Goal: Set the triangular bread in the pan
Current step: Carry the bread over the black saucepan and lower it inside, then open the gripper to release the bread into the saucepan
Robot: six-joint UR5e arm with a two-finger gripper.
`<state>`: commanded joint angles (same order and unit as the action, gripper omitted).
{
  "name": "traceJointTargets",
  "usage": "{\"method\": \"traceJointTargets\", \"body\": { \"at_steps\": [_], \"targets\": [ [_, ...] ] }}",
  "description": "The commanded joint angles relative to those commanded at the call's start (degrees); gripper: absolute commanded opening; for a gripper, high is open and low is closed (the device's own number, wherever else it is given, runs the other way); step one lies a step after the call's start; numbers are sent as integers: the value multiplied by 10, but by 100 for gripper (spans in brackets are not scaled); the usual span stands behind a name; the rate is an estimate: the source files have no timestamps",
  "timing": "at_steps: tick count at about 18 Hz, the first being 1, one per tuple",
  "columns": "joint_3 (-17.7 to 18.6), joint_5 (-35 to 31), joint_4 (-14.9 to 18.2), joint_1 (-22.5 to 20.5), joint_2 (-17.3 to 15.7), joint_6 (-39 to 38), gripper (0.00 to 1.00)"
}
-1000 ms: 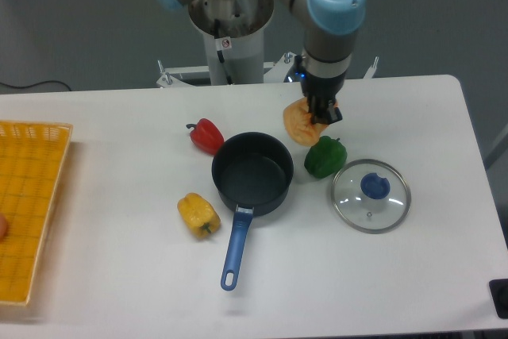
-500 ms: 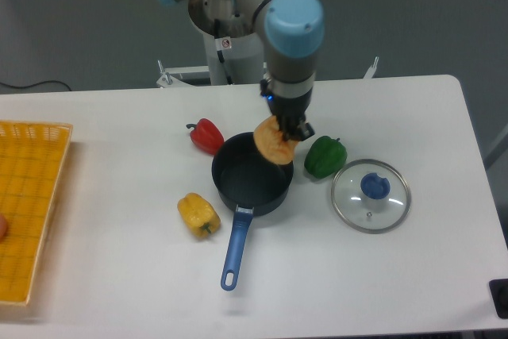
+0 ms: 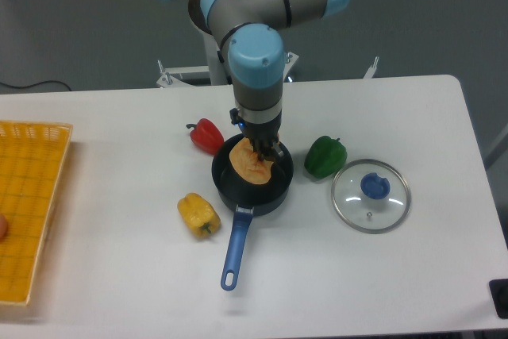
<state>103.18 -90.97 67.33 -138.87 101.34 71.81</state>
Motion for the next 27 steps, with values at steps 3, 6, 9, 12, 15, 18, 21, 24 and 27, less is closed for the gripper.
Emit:
{"method": "traceJointTargets", "body": {
  "at_steps": [3,6,9,12,15,18,21,24,27],
  "targets": [
    [5,0,-1,2,7,-3,0],
    [4,-1,-2,11,13,-12,0],
    [5,-1,-2,11,18,-12,0],
    [5,-2,-2,12,25,-12,0],
    [6,-2,-4,12,25,-12,1],
    [5,-2,-10,12,29,-12,4],
    [5,-5,-14,12,33,-13,4],
    [6,-14,-16,12,33,-12,11],
    [4,-14,-16,16,36,-11,30]
  ]
}}
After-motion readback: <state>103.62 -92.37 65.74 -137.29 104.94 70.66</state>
